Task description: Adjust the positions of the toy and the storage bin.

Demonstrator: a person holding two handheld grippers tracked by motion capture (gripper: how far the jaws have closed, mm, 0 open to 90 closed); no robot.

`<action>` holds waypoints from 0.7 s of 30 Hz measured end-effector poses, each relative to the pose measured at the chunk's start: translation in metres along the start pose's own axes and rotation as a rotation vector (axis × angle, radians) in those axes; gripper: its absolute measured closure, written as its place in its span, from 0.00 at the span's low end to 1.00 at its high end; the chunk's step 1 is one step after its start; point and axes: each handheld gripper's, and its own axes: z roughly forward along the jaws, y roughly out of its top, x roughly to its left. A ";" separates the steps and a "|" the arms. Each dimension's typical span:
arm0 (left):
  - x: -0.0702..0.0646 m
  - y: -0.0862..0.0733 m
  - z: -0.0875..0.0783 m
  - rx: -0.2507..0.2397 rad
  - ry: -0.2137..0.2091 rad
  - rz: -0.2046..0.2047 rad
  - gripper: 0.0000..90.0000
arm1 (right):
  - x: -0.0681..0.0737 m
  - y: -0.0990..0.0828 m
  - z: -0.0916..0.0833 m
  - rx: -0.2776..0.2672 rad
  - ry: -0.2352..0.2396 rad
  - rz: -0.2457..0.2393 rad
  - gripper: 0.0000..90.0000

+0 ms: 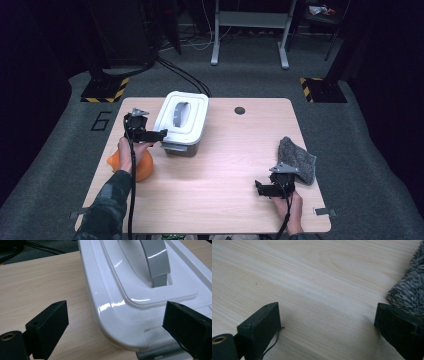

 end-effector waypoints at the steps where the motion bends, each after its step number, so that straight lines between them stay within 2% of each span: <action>1: 0.001 0.001 0.003 0.014 -0.004 0.007 0.06 | 0.000 0.000 0.000 0.000 0.001 0.001 0.07; 3: 0.001 0.003 0.007 0.020 -0.002 0.003 0.06 | 0.000 0.000 0.000 0.000 0.001 0.000 0.07; 5: 0.001 0.005 0.011 0.017 -0.024 -0.010 0.10 | 0.000 0.000 0.000 -0.001 0.001 -0.001 0.07; 6: 0.000 0.006 0.012 0.015 -0.021 -0.011 0.11 | 0.000 0.000 0.000 -0.001 0.001 -0.002 0.07; 7: -0.002 0.006 0.014 0.025 -0.029 0.009 0.12 | 0.000 0.000 0.000 -0.002 0.001 -0.002 0.07; 11: -0.005 0.005 0.016 0.022 -0.055 0.013 0.17 | 0.000 0.000 0.000 -0.002 -0.002 -0.002 0.07; 12: -0.005 0.005 0.015 0.030 -0.052 0.026 0.17 | 0.000 0.000 0.000 -0.002 -0.003 -0.003 0.07; 13: -0.006 0.004 0.016 0.016 -0.051 0.011 0.17 | 0.000 0.000 0.000 -0.002 -0.002 -0.004 0.07; 17: -0.004 0.002 0.015 0.016 -0.067 -0.006 0.17 | 0.000 0.000 0.000 -0.002 0.002 0.000 0.07; 21: -0.004 0.001 0.015 0.014 -0.070 -0.009 0.17 | 0.000 0.000 0.000 -0.002 0.003 0.000 0.07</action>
